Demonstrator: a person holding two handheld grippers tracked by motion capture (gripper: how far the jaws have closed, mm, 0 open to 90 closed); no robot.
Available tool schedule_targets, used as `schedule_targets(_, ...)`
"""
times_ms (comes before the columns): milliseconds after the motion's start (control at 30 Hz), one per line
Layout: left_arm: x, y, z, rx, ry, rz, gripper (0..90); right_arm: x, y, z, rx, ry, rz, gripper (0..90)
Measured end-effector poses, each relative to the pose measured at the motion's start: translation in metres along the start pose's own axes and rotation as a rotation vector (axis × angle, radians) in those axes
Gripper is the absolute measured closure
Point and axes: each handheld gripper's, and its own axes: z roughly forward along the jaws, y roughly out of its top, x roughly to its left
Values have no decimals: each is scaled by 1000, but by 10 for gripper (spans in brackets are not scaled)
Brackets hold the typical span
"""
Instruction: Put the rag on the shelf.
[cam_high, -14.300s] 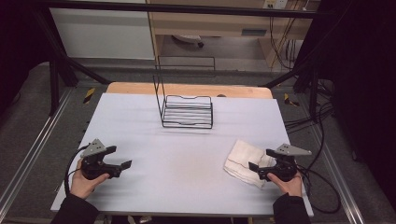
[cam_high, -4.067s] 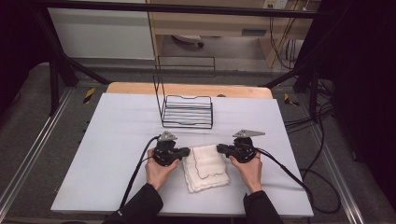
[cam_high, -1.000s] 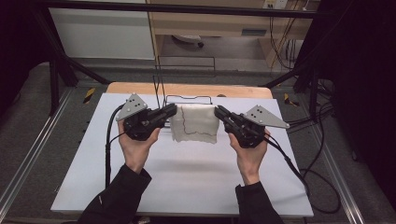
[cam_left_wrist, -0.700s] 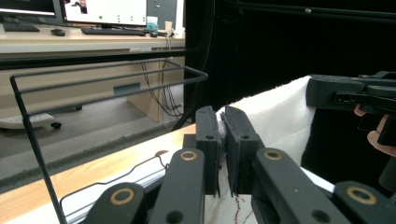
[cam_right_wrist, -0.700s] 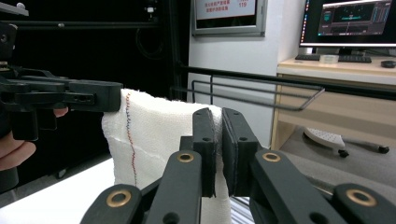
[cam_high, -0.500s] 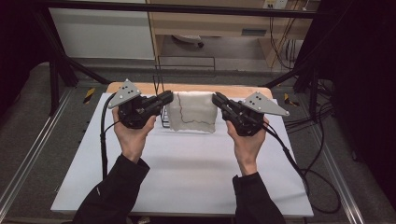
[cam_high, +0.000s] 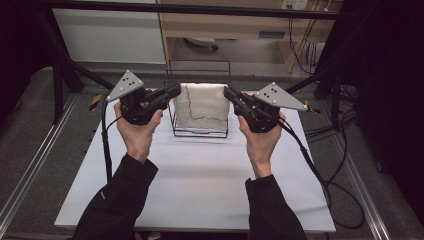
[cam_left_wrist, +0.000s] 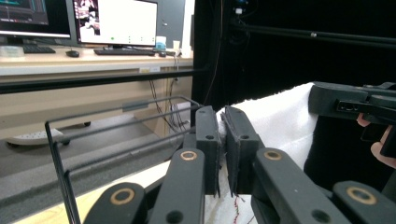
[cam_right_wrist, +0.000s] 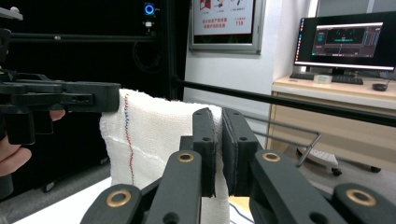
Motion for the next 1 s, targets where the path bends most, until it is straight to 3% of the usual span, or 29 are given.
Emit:
schedule_targets(533,8,29,4,-36,17,33,847,-3,25,16,-43,-21,-11,848)
schedule_targets(1000,17,56,12,-62,26,37,847,-11,53,31,-56,-45,-39,849)
